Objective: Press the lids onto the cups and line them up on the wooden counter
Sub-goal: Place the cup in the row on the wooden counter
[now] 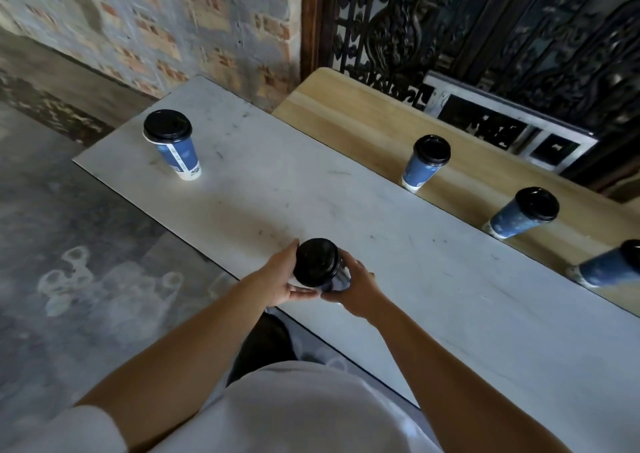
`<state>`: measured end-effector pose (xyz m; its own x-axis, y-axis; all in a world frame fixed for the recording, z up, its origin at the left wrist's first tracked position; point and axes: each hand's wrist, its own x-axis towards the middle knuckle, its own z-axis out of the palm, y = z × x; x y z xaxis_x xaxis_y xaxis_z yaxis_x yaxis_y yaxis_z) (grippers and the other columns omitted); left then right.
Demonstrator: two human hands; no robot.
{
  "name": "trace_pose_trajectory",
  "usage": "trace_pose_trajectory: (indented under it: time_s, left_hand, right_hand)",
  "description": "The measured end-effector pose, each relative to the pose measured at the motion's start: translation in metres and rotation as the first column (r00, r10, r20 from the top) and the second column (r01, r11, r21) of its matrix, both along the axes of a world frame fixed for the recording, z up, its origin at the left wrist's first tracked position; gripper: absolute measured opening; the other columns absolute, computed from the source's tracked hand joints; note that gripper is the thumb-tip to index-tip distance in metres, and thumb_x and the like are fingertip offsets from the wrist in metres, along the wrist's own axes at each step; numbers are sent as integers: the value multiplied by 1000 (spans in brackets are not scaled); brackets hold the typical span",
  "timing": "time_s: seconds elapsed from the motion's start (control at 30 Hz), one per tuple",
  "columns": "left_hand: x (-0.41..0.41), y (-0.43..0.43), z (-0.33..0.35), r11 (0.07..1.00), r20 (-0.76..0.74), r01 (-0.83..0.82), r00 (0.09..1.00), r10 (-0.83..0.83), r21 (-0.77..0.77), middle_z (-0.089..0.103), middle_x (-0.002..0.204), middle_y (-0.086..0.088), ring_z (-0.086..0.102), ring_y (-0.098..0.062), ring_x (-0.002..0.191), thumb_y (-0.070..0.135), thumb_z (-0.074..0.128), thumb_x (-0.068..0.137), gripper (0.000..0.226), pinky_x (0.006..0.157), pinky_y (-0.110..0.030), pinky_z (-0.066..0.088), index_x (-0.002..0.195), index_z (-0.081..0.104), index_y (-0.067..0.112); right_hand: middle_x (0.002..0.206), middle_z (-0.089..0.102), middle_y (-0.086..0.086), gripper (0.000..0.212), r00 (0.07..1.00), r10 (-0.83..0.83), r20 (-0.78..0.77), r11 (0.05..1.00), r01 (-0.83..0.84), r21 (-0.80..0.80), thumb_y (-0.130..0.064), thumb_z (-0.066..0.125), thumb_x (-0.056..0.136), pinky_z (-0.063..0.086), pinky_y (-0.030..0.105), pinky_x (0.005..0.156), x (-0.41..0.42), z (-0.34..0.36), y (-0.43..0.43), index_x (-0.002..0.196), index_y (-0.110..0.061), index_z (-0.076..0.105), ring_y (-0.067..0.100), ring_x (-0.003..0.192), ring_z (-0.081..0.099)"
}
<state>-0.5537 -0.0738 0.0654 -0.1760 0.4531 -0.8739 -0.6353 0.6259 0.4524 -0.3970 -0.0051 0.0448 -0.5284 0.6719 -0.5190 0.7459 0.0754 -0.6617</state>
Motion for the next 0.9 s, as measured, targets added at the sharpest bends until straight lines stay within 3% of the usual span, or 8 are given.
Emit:
trace_pose_trajectory:
  time_s: [0.17, 0.23, 0.27, 0.33, 0.5, 0.63, 0.8, 0.9]
  left_hand:
    - [45, -2, -16, 990, 109, 139, 984, -138, -7, 62, 129, -30, 67, -39, 95, 67, 21, 100, 74, 70, -45, 60, 123, 55, 5]
    - [54, 2, -22, 961, -130, 278, 952, -276, -2, 63, 129, -26, 64, -38, 102, 62, 24, 103, 66, 86, -48, 57, 119, 55, 6]
    - [54, 5, -30, 919, -390, 390, 838, -381, -59, 61, 131, -24, 62, -37, 109, 57, 30, 103, 60, 94, -48, 54, 123, 55, 7]
    - [49, 9, -40, 800, -747, 551, 423, -514, -238, 45, 147, -23, 47, -40, 131, 53, 42, 102, 61, 107, -47, 44, 145, 41, 9]
    - [44, 13, -69, 580, -676, 592, 77, -733, -560, -14, 166, -17, -2, -50, 150, 76, 52, 84, 108, 121, -55, 15, 159, -9, 26]
    - [54, -5, -105, 450, -591, 642, -6, -807, -621, -43, 154, -22, -25, -56, 144, 88, 46, 75, 122, 119, -64, -4, 153, -27, 29]
    - [55, -10, -119, 470, -604, 607, -22, -796, -641, -50, 149, -21, -42, -55, 134, 92, 35, 75, 123, 117, -65, -10, 149, -36, 23]
    - [55, -9, -119, 461, -580, 596, -10, -815, -658, -53, 146, -22, -56, -52, 113, 93, 30, 75, 122, 116, -66, -11, 142, -43, 20]
  right_hand:
    - [129, 61, 1, 101, 991, -8, 136, 1000, 10, -16, -32, 93, 61, 48, 36, 94, 42, 0, 3, 145, -29, 38, 26, 120, 55]
    - [127, 58, 5, 98, 971, 8, 240, 1000, -12, 16, -30, 90, 62, 50, 36, 91, 65, 4, 8, 144, -28, 36, 28, 114, 58]
    - [125, 56, 6, 98, 957, 11, 291, 999, -21, 33, -31, 89, 61, 52, 37, 90, 77, 7, 12, 143, -31, 36, 29, 110, 58]
    - [120, 52, 6, 95, 934, 12, 358, 997, -37, 64, -31, 85, 60, 54, 41, 90, 98, 20, 22, 142, -36, 36, 31, 106, 58]
    - [122, 45, 5, 93, 843, 85, 531, 946, -236, 223, -31, 79, 67, 44, 41, 98, 115, 71, 64, 146, -42, 31, 32, 116, 52]
    - [125, 46, 2, 91, 672, 137, 727, 778, -528, 341, -33, 73, 71, 40, 47, 100, 100, 127, 95, 146, -48, 24, 29, 120, 49]
    - [130, 47, 3, 80, 403, 80, 912, 456, -828, 326, -26, 73, 78, 32, 52, 103, 62, 195, 111, 142, -47, 30, 28, 122, 46]
    - [132, 46, 6, 78, 324, 25, 946, 332, -895, 298, -29, 73, 80, 28, 57, 106, 35, 222, 110, 144, -43, 30, 30, 123, 45]
